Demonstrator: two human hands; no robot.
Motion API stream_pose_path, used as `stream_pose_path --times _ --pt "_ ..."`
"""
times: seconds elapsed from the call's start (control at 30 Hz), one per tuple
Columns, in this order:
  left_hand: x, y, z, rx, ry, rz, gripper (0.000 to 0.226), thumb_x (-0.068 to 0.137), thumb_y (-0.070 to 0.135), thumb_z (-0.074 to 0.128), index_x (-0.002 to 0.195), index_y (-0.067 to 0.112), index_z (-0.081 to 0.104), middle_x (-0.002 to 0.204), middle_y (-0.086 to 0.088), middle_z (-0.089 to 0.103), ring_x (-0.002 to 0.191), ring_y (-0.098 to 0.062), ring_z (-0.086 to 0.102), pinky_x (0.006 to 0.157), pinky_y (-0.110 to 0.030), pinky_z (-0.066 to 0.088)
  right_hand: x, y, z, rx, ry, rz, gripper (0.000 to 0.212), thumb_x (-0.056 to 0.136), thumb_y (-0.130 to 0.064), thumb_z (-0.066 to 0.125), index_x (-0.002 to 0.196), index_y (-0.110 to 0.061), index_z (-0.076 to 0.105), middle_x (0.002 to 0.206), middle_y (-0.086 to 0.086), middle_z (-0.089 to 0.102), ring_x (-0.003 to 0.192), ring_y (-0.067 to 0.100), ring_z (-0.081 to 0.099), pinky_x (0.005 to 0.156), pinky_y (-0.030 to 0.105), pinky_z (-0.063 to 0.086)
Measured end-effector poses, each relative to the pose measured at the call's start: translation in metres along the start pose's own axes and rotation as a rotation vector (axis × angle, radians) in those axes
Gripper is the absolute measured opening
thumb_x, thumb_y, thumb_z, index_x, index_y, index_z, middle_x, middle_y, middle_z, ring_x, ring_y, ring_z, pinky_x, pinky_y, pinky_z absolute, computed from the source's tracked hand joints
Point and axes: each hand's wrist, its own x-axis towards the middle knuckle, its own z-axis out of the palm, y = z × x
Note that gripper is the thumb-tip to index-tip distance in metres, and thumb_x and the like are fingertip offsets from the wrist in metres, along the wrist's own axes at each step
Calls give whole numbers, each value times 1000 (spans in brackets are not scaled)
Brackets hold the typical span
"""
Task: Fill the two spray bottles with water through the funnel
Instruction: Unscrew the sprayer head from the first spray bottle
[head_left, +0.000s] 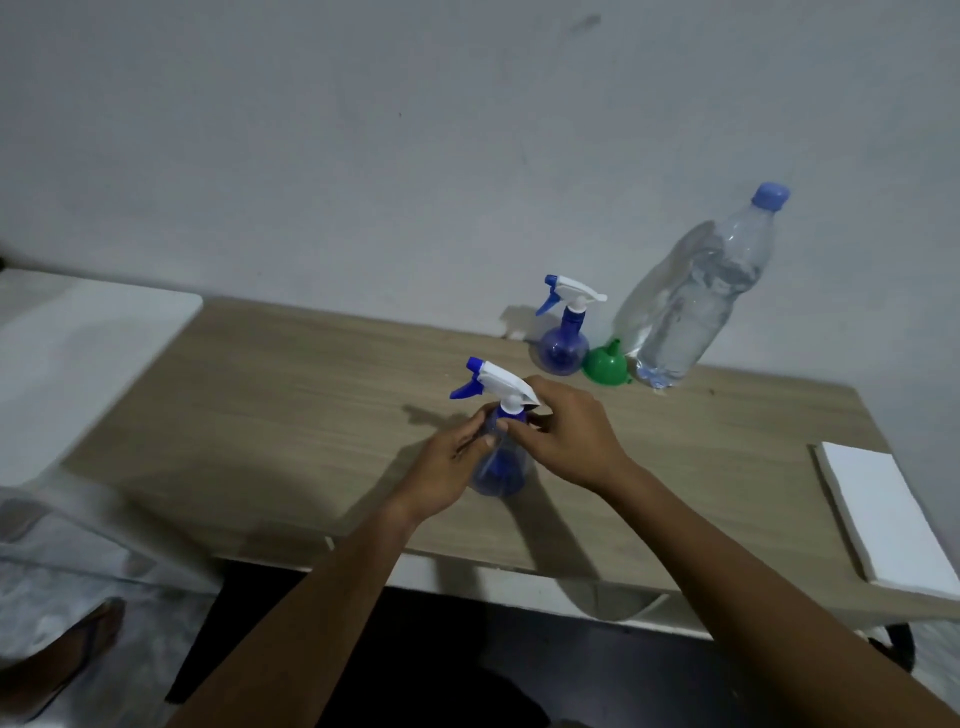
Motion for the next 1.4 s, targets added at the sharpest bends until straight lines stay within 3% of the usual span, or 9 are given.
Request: stream_pose_path --times 0.1,0.2,0.47,0.7,0.93,1.1,1.17,1.27,1.4 --pt "0 -3 1 38 17 -16 30 103 33 49 131 39 58 123 13 68 114 2 62 96 -23 49 0 -8 8 -52 111 32 29 87 -52 73 97 -25 68 80 -6 69 71 12 63 63 33 50" --pt "-1 -2 5 -4 44 36 33 104 21 50 134 29 58 122 17 68 114 8 60 92 -10 44 -3 -8 12 -41 171 55 32 86 -54 72 96 -24 71 80 -4 70 72 15 63 64 37 49" --pt "-2 0 5 -50 33 80 44 103 14 51 143 31 40 127 29 56 120 17 52 95 -4 39 -5 5 -2 35 -31 11 23 96 -34 67 115 -23 72 97 -5 74 85 15 68 75 44 56" --pt "0 -4 4 -17 51 78 33 103 21 51 136 20 59 119 16 68 110 12 60 87 -4 43 7 -9 2 -97 33 51 40 84 -59 72 82 -20 67 67 -3 64 62 17 58 58 38 43" --pt "2 -6 2 -48 61 96 44 102 17 54 145 21 49 135 13 60 125 9 53 100 -7 40 8 -5 -4 -94 -65 11 19 92 -39 72 86 -25 61 74 -6 59 61 8 49 58 29 32" --pt "3 -6 3 -63 57 105 42 101 14 55 139 31 47 129 27 61 128 5 53 104 -12 39 11 9 -16 11 -247 -12 16 100 -24 63 113 -20 72 98 -1 73 86 16 68 76 39 59" --pt "3 -6 3 -59 56 94 42 101 15 55 139 32 47 126 32 61 128 7 52 102 -10 39 11 6 -22 46 -257 -19 19 98 -19 66 115 -18 73 100 -5 74 88 9 69 80 28 59" --pt "2 -7 3 -61 45 78 44 102 17 55 145 24 49 130 25 61 129 5 52 102 -10 40 14 -6 -20 36 -191 -29 22 88 -35 79 104 -21 74 88 -12 71 78 -1 64 68 10 47" --pt "2 -6 1 -30 75 72 45 102 19 55 146 17 49 133 19 60 124 11 52 104 -12 41 19 -7 -10 -68 -103 -4 27 82 -44 82 91 -24 66 73 -9 64 65 6 56 57 22 40"
